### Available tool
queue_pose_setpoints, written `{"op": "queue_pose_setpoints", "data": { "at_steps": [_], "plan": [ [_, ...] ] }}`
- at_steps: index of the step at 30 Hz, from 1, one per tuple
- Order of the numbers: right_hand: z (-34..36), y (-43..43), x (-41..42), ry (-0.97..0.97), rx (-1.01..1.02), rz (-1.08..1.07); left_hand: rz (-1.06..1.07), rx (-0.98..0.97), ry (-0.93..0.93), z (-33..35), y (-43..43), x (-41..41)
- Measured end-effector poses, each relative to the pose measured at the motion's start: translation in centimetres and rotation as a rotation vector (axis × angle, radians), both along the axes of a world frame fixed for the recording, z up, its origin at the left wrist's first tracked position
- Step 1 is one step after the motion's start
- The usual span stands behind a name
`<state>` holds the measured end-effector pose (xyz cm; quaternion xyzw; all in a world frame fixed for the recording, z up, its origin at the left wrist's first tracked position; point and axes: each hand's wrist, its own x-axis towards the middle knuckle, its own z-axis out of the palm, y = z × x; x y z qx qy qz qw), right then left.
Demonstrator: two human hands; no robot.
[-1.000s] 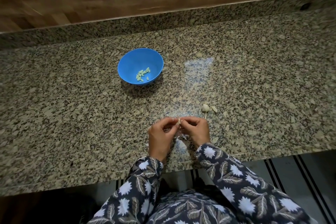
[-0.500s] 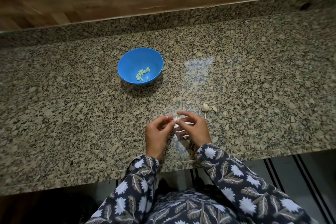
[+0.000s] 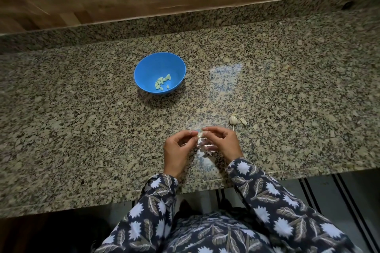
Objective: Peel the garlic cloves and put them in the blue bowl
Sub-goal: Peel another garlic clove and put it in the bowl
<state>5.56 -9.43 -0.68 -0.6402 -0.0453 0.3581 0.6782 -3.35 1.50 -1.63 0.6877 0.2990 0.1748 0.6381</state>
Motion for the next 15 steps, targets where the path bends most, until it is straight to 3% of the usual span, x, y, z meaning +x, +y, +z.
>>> {"op": "queue_pose_setpoints", "data": {
  "at_steps": [9, 15],
  "plan": [
    [-0.09, 0.04, -0.32, -0.126, -0.057, 0.051, -0.076, 0.166, 0.044, -0.02, -0.06, 0.05],
    [-0.28, 0.07, -0.29, -0.016, 0.011, -0.036, 0.03, -0.071, 0.027, 0.12, -0.07, 0.05]
  ]
}}
